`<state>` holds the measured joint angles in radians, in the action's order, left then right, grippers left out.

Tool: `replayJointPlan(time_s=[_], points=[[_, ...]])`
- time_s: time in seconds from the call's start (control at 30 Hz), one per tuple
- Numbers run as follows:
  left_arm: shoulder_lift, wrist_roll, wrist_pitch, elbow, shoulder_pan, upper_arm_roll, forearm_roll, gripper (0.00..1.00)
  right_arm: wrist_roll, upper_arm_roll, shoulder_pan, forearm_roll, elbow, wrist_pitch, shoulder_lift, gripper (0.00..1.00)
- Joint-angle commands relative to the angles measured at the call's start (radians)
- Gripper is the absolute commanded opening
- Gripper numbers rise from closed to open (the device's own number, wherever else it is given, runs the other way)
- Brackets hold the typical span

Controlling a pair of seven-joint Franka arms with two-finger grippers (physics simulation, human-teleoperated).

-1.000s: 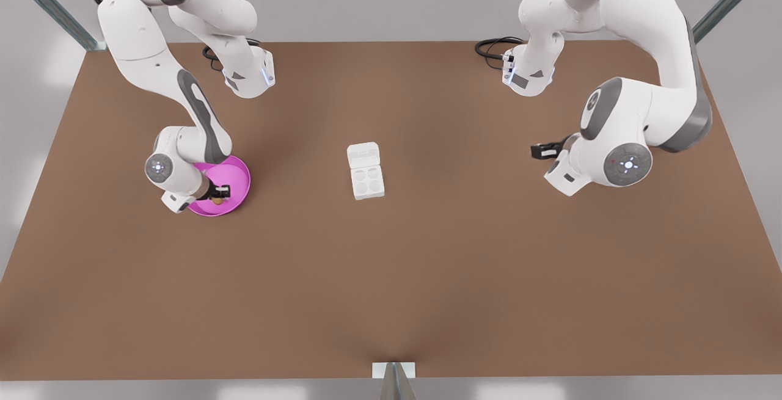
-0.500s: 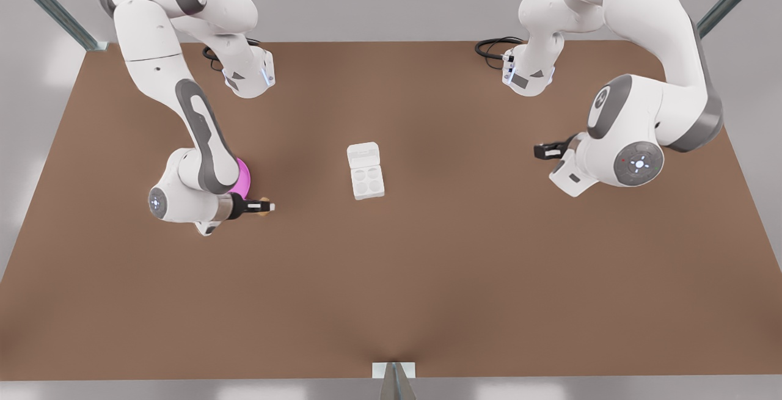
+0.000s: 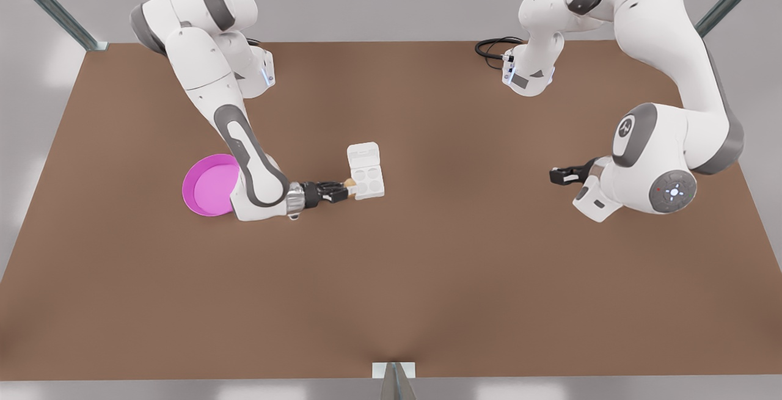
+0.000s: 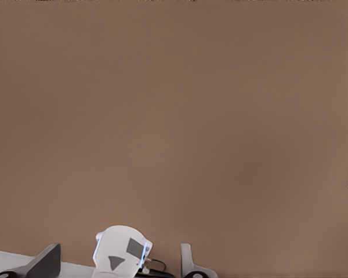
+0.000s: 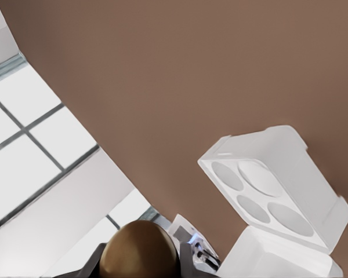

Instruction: Pack egg into the box and close the box lid

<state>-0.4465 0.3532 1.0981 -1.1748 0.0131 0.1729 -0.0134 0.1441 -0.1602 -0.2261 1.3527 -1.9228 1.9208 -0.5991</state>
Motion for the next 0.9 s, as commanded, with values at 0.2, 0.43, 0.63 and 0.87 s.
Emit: replayJointPlan(time_s=[0.2,0.43,0.63,0.87], points=[[-0.024,0.0,0.026,0.006,0.001,-0.004,0.004,1.0,-0.107,-0.03,0.001,0.114,-0.007,-0.077,-0.065,0.49],[0.209,0.017,0.342,-0.374,0.019,-0.01,-0.017,1.0,-0.192,-0.025,0.007,0.105,-0.012,-0.089,-0.079,0.49],[0.233,0.015,0.388,-0.405,0.018,-0.007,-0.02,1.0,-0.187,-0.016,0.01,0.095,-0.007,-0.088,-0.105,0.49],[0.206,0.015,0.39,-0.41,0.018,-0.007,-0.019,1.0,-0.189,-0.018,0.002,0.095,0.011,-0.088,-0.148,0.49]])
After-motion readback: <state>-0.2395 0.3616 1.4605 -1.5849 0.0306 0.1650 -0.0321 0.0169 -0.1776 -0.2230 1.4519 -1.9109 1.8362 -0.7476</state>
